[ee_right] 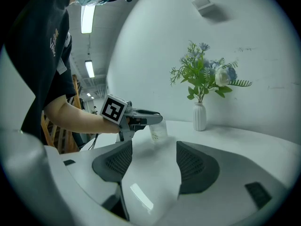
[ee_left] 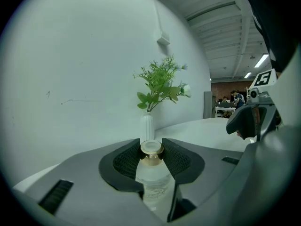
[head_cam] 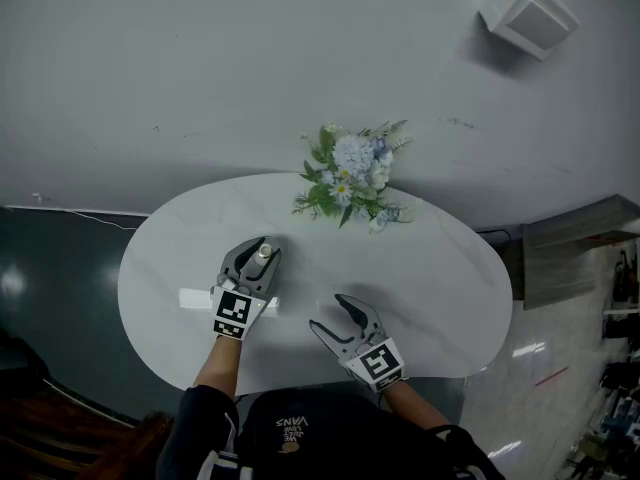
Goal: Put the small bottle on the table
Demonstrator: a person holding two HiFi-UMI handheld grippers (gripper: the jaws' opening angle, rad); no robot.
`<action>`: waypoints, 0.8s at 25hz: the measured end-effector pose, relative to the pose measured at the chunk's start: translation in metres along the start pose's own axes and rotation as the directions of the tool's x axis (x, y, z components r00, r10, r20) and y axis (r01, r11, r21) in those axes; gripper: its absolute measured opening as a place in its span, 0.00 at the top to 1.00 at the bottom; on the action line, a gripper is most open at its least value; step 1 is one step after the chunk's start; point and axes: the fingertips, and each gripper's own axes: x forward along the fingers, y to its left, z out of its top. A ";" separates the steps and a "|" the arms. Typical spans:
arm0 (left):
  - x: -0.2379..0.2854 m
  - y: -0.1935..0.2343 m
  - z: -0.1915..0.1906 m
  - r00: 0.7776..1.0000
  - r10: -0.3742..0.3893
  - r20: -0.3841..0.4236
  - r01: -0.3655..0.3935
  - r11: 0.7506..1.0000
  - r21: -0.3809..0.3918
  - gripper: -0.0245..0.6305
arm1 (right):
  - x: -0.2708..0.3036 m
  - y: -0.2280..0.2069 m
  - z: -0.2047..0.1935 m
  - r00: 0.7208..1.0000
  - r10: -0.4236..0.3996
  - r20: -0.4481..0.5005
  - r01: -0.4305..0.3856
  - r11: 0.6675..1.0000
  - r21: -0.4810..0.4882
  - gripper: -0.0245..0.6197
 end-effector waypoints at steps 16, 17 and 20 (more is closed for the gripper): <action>0.034 0.031 -0.011 0.997 0.074 0.031 -0.072 0.996 -0.055 0.72 | 0.000 -0.017 -0.014 1.000 0.017 -0.022 -0.018 0.999 -0.043 0.55; 0.035 0.031 -0.011 0.997 0.074 0.034 -0.072 0.996 -0.055 0.72 | 0.000 -0.018 -0.014 1.000 0.018 -0.022 -0.019 0.999 -0.042 0.55; 0.036 0.031 -0.011 0.996 0.076 0.044 -0.073 0.996 -0.056 0.72 | 0.001 -0.020 -0.013 1.000 0.018 -0.023 -0.019 0.999 -0.039 0.55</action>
